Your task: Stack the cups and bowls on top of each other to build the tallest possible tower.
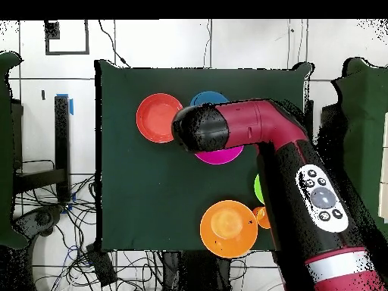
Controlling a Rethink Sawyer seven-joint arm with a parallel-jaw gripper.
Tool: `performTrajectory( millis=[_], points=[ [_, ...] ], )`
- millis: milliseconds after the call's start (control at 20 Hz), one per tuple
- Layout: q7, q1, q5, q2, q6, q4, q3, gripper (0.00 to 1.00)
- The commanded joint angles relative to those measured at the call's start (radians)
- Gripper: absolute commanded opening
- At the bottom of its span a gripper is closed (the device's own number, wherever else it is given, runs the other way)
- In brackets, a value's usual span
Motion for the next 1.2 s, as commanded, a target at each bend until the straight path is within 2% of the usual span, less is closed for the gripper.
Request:
performTrajectory(
  millis=[50,350,1200],
  points=[
    [-0.036,0.014,0.008,-0.021,0.108,0.024,-0.006,0.0],
    [-0.057,0.007,-0.026,0.057,0.056,-0.002,-0.013,0.0],
    [-0.061,0.002,-0.024,0.07,0.081,-0.008,-0.021,0.0]
  ],
)
